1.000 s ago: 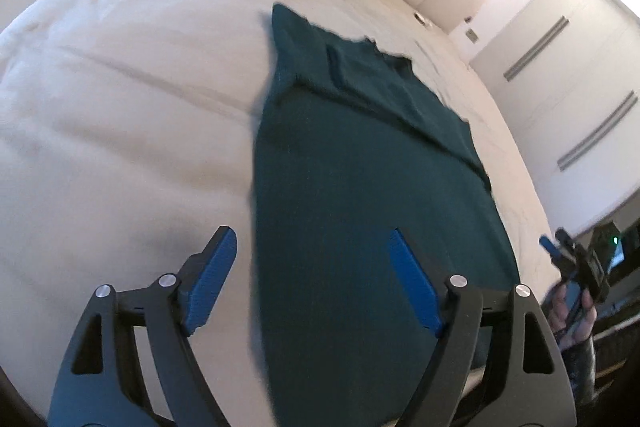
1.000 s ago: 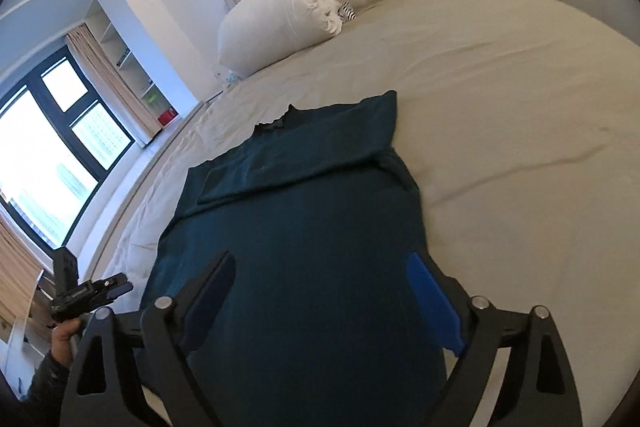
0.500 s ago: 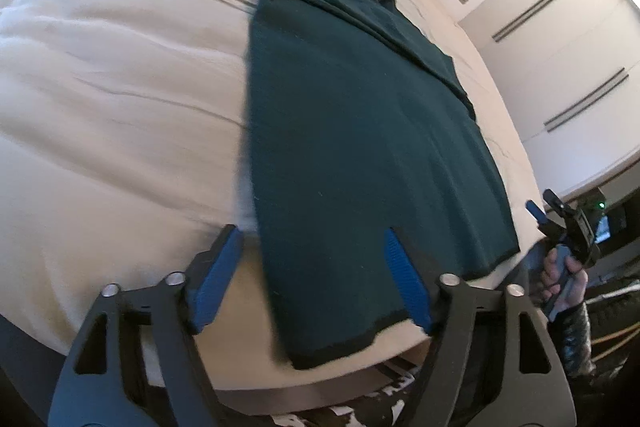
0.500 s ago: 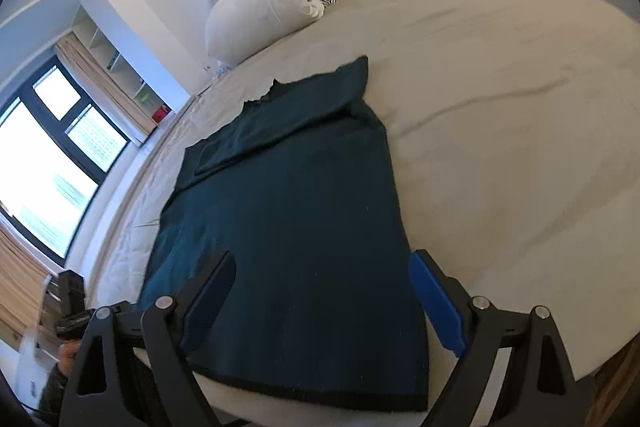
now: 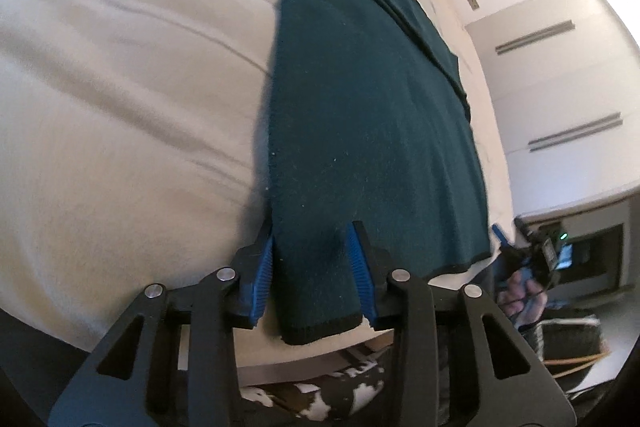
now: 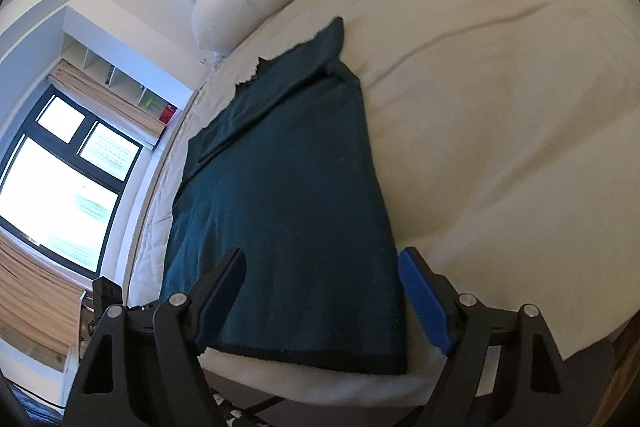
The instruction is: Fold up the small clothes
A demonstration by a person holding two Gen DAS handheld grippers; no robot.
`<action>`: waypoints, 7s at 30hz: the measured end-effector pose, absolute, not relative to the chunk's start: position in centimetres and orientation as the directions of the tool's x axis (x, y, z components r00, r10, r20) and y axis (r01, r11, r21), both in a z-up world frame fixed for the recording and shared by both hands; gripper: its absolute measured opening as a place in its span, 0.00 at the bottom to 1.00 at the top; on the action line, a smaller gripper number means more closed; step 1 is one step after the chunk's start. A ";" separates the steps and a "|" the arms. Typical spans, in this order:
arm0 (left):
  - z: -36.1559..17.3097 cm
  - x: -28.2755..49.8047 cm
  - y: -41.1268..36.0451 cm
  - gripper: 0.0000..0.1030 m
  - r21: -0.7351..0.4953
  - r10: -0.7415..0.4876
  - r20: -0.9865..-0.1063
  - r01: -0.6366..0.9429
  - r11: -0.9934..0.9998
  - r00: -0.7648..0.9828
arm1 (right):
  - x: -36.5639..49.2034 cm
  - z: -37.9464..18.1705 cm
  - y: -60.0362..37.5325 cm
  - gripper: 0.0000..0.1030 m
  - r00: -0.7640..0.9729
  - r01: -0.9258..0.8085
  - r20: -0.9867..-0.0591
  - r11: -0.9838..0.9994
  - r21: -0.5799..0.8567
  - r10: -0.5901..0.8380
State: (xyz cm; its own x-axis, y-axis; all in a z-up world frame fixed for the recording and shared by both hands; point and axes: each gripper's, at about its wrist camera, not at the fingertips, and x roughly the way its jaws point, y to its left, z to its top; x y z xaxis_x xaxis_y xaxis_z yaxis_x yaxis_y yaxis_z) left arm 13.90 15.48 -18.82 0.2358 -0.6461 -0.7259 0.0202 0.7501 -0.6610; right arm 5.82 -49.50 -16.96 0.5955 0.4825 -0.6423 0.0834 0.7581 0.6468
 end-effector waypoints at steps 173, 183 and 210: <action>-18.7 38.6 13.6 0.04 -0.553 -0.509 -0.710 0.062 0.831 0.487 | 24.1 -18.0 -49.6 0.06 0.591 0.221 -0.763 0.858 0.464 0.261; -20.1 37.6 14.2 0.04 -0.593 -0.527 -0.691 0.028 0.805 0.495 | 24.5 -18.5 -49.5 0.06 0.571 0.227 -0.786 0.875 0.427 0.236; -11.2 45.1 -0.4 0.06 -0.060 -0.226 -0.704 0.260 0.964 0.673 | 34.2 -13.4 -38.6 0.33 0.604 -0.102 -0.576 0.770 0.630 0.551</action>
